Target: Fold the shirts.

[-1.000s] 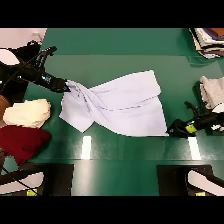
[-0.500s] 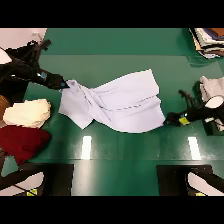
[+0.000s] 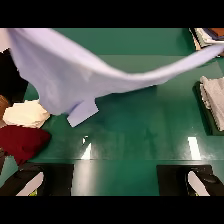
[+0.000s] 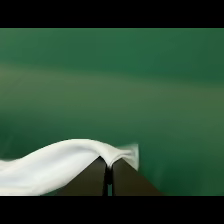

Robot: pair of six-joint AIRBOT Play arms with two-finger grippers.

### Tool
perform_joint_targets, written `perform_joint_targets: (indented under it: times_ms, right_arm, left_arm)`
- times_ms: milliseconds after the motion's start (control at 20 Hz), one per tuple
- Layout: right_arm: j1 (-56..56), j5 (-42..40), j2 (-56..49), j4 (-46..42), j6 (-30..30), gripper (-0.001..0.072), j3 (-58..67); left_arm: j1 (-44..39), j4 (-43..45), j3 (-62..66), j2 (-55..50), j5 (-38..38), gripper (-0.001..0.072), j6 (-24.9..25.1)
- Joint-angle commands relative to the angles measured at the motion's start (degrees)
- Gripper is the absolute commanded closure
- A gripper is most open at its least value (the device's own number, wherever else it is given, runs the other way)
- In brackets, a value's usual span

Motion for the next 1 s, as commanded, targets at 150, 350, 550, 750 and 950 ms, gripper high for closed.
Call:
perform_joint_targets:
  times_ms: [150, 350, 550, 750, 950]
  right_arm:
    - [-13.4, -0.66, 4.55, -0.39, 0.15, 0.0697, 21.42]
    - [-22.18, 8.07, -0.15, 0.02, 1.03, 0.0697, 31.32]
    - [-19.76, 17.84, -10.01, 0.09, 2.8, 0.0697, 36.15]
    - [-7.82, 22.95, -20.35, -3.78, 2.97, 0.0697, 24.65]
    - [0.35, 23.98, -33.77, -10.6, 5.7, 0.0697, 15.8]
  left_arm:
    - [0.0, 0.28, 20.85, 2.03, 7.85, 0.0679, -7.21]
    - [0.0, 0.66, 21.86, 2.01, 8.35, 0.0679, -8.24]
    - [0.0, 2.1, 8.02, 1.64, 6.03, 0.0678, -8.24]
    - [0.0, 2.84, -8.35, -6.4, 0.17, 0.0678, -7.65]
    - [0.0, 3.19, -13.22, -23.61, -2.84, 0.0678, -4.98]
